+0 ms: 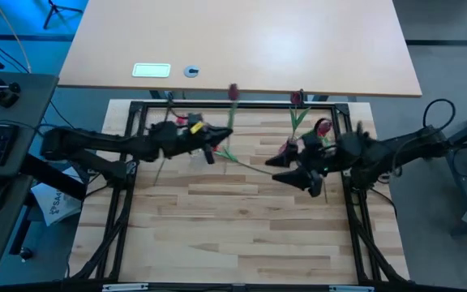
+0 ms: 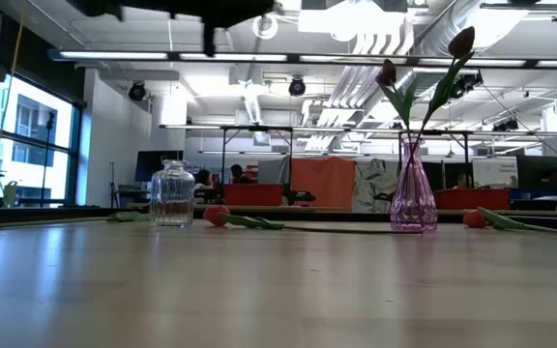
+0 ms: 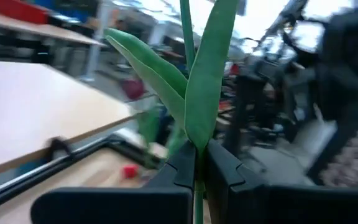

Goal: Sort flowers into vase by color
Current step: Put the dark red tulip into the purple vase

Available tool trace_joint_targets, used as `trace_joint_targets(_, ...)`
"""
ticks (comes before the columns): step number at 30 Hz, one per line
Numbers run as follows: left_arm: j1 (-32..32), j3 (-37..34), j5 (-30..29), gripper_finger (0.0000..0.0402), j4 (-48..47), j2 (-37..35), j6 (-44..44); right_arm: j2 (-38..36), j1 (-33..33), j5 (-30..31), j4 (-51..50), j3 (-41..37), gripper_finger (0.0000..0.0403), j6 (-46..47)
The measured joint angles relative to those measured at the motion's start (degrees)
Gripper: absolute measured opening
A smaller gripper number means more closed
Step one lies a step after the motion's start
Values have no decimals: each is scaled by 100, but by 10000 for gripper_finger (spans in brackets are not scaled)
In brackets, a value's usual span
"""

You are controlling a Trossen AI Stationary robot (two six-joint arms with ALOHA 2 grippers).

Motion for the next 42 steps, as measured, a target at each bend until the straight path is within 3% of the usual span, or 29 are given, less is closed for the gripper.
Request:
trace_joint_targets(4,-49,568,515,0,35,649,230,0,4,324,-1393,820,275,-573)
trace_joint_targets(9,-203,1021,672,0,54,844,790,1,-1,1562,-2737,1196,275,-474)
trace_joint_targets(12,-295,1133,797,0,122,783,982,48,-85,1950,-2558,1141,275,-451)
trace_joint_targets(26,-497,1208,956,0,430,786,989,1085,-625,1757,-882,1115,275,-1117)
trace_joint_targets(36,-524,1208,986,0,384,787,1007,1140,-815,1440,-775,1115,271,-1058)
trace_joint_targets(42,-531,1206,1041,0,213,852,1187,1352,-813,1377,-751,1115,234,-955)
